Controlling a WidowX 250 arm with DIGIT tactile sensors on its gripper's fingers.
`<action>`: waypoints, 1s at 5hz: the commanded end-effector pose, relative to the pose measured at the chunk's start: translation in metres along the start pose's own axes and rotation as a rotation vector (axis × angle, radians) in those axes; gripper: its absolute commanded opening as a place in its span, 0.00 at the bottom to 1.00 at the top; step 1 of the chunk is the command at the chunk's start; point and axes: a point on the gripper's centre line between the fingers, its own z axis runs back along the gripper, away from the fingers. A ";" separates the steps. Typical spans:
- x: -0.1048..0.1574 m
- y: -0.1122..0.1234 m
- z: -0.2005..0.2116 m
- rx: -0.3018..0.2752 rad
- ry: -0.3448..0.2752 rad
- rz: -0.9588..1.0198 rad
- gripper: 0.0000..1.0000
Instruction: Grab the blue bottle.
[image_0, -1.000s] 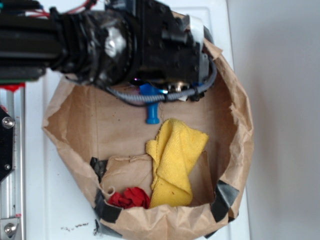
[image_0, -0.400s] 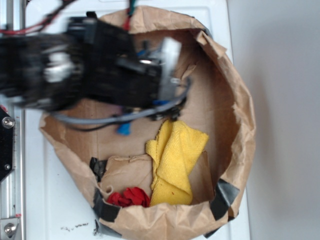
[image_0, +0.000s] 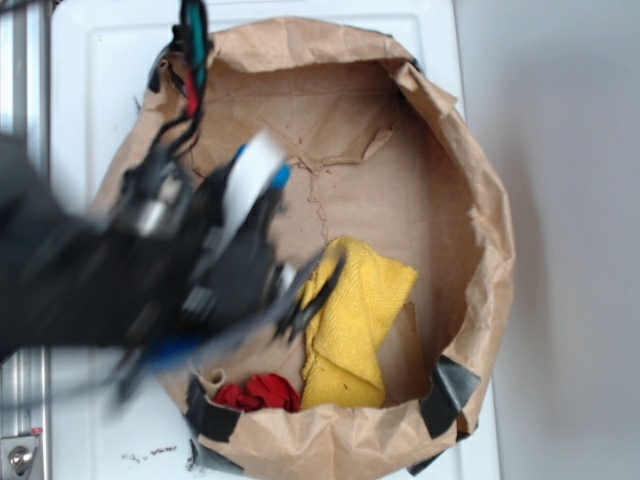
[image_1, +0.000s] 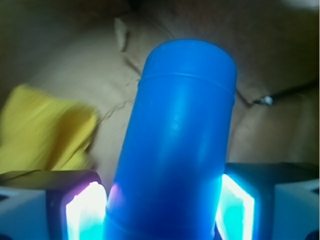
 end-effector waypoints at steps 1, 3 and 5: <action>0.025 -0.015 0.046 0.008 -0.008 -0.020 0.00; 0.065 -0.010 0.050 -0.064 0.104 0.070 0.00; 0.091 -0.002 0.049 0.043 0.105 -0.056 0.00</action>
